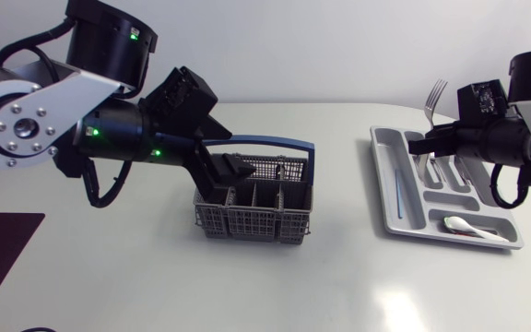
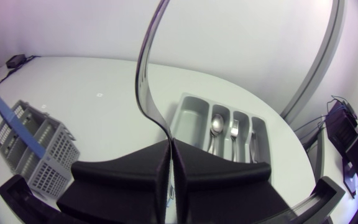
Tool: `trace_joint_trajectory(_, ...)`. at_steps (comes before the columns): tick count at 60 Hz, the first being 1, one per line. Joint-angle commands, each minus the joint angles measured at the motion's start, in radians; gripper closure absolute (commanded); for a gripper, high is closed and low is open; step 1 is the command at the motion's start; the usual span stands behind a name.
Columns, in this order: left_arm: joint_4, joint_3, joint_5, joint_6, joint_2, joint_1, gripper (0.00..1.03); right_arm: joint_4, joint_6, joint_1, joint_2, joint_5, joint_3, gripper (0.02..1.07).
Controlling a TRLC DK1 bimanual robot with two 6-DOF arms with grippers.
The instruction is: Unload the cutlery basket into the drawer organizer.
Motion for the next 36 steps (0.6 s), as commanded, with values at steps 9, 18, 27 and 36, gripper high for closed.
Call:
trace_joint_trajectory(9, -0.002, -0.054, -0.03, 0.009, -0.035, -0.007, 0.07, 0.021, 0.008, -0.072, 0.217, 0.114, 0.122, 1.01)
trace_joint_trajectory(18, -0.009, -0.052, -0.04, 0.009, -0.041, -0.013, 0.07, 0.023, 0.003, -0.121, 0.344, 0.163, 0.204, 1.01)
trace_joint_trajectory(27, -0.01, -0.049, -0.09, 0.009, -0.041, -0.057, 0.07, 0.021, 0.009, -0.158, 0.448, 0.209, 0.293, 1.01)
trace_joint_trajectory(36, -0.01, -0.046, -0.138, 0.009, -0.042, -0.102, 0.07, 0.02, 0.015, -0.198, 0.533, 0.213, 0.359, 1.01)
